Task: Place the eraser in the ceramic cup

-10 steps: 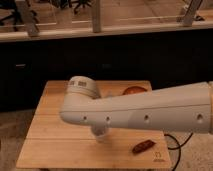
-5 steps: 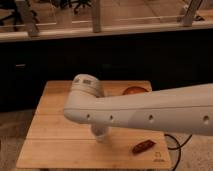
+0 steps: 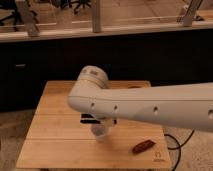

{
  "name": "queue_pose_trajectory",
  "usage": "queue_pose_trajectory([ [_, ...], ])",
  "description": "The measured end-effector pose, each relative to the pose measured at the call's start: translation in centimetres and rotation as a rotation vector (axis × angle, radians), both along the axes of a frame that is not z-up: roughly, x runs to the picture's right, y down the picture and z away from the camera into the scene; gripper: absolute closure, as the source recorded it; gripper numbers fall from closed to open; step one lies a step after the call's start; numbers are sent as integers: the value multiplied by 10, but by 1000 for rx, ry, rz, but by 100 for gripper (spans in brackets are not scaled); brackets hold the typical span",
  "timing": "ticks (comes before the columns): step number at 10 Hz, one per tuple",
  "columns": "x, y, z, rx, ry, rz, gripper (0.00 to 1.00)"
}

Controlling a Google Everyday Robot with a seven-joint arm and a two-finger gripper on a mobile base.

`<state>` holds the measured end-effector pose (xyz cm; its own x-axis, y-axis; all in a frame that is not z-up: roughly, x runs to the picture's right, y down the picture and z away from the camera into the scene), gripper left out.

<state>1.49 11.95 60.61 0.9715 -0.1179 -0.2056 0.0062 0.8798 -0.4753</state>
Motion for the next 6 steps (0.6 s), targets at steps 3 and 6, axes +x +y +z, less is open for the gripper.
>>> queue_pose_trajectory([
  [3,8,-1,2,-46,24,33,100],
  [6,12,0,4,-89,31,67,100],
])
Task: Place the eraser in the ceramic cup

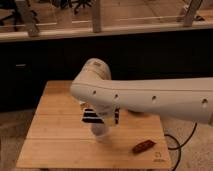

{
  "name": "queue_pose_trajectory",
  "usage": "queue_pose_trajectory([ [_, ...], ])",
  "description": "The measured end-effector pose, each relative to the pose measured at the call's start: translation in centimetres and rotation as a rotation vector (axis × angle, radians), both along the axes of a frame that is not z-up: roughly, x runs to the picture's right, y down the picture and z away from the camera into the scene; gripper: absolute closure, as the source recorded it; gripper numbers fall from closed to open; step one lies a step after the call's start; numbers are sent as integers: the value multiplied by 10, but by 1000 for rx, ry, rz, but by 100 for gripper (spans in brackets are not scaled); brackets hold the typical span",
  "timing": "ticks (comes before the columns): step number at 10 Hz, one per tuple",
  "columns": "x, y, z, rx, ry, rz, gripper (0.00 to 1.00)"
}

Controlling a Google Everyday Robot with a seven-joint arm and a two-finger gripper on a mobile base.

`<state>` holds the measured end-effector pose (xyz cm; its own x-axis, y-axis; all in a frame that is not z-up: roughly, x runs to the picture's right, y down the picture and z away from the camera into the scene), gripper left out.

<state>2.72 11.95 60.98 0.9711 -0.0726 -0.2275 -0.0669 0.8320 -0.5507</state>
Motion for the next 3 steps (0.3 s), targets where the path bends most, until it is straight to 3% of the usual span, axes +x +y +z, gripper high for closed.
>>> queue_pose_trajectory([
  [3,5,2,4,-35,-3,40,100],
])
